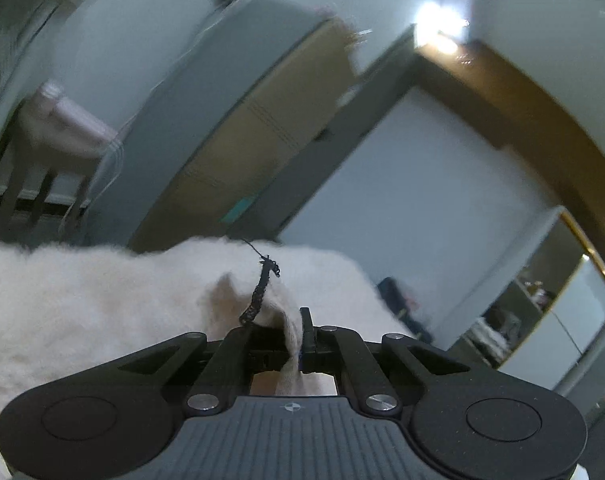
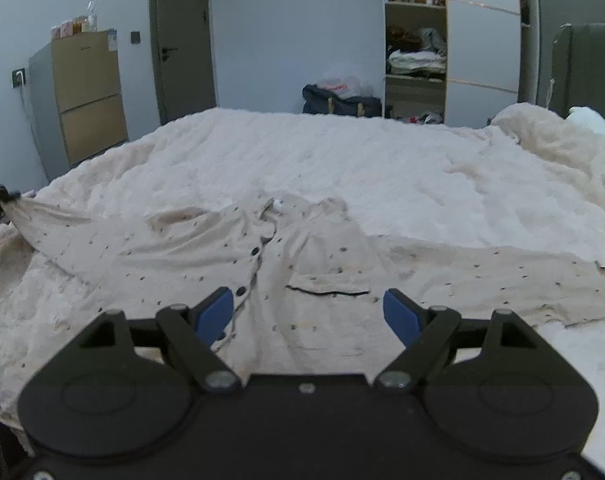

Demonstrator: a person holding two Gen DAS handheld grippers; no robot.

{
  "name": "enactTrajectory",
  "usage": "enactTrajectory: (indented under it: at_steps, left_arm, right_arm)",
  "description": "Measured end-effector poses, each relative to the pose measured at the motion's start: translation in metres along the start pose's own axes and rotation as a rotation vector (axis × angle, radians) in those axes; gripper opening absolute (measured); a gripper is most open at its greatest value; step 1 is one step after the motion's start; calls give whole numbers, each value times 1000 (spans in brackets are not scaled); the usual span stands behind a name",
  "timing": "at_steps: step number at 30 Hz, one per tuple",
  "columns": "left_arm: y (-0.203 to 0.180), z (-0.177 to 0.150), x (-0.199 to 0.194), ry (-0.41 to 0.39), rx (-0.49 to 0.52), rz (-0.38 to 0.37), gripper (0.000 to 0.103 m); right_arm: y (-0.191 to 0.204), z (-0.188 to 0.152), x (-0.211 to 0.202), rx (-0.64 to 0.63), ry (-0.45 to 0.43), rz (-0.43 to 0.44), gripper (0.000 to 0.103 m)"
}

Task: Fold clothes

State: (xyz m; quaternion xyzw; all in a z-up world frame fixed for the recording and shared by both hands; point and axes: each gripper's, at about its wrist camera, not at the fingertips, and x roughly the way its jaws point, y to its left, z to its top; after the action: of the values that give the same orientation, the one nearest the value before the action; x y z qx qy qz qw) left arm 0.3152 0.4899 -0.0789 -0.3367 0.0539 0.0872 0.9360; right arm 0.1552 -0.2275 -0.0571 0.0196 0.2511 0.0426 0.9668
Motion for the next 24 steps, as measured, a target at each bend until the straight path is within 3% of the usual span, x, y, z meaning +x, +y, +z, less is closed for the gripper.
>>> enactTrajectory:
  at_steps: [4, 6, 8, 10, 12, 13, 14, 16, 17, 20, 24]
  left_arm:
    - [-86, -6, -17, 7, 118, -86, 2]
    - [-152, -24, -28, 25, 216, -160, 2]
    - [-229, -62, -38, 68, 328, -262, 3]
    - [-281, -103, -42, 149, 373, -342, 3]
    - [-315, -149, -41, 251, 381, -386, 4]
    - [-337, -191, -39, 316, 418, -384, 9]
    - [-350, -228, -37, 373, 457, -373, 15]
    - [-362, -295, -30, 510, 512, -373, 51]
    - [-363, -321, -29, 571, 545, -367, 52]
    - [-357, -357, -37, 623, 630, -351, 51]
    - [-332, -314, -54, 618, 514, -390, 57]
  right_arm:
    - [-19, -9, -24, 15, -31, 2, 81]
    - [-32, -15, -40, 32, -48, -6, 81]
    - [-45, -20, -56, 48, -64, -14, 81]
    - [-57, -26, -69, 71, -83, -28, 81]
    - [-70, -33, -82, 107, -100, -42, 81]
    - [-76, -36, -88, 132, -105, -40, 81]
    - [-81, -39, -93, 148, -114, -36, 81]
    - [-89, -46, -105, 168, -128, -33, 81]
    - [-93, -48, -110, 166, -132, -41, 81]
    - [-103, -54, -125, 152, -150, -73, 81]
    - [-121, -63, -136, 193, -159, -92, 81]
